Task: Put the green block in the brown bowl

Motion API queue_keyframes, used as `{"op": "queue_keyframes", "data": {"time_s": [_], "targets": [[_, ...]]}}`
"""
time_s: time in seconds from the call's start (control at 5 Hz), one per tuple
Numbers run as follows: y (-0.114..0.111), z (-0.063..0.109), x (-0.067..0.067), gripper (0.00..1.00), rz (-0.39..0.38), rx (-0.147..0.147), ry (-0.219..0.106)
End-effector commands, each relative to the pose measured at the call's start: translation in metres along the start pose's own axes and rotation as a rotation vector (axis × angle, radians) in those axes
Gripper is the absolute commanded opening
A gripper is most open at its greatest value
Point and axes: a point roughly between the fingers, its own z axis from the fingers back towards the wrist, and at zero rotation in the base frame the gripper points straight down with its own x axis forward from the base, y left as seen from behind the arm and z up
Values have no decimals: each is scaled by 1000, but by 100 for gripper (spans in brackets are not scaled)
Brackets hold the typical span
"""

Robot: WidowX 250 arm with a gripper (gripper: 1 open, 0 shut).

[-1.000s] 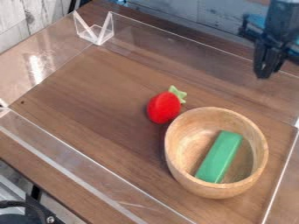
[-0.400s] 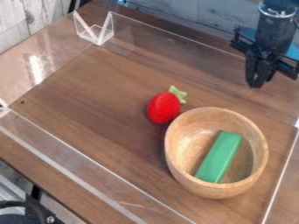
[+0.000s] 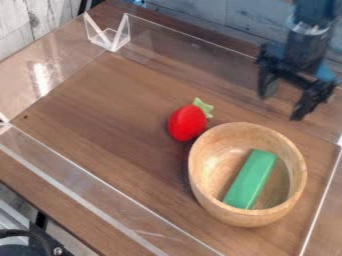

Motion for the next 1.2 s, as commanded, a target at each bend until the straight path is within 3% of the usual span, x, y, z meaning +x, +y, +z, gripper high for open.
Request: {"op": "queue_keyframes", "data": {"time_s": [0.0,0.2,0.6,1.0], "targets": [[30,40,0,100,79,40,-108],[45,47,-2,100,112,67,-126],[44,54,5,100,133,87,-164],[52,88,11,100,99,97,-201]]}}
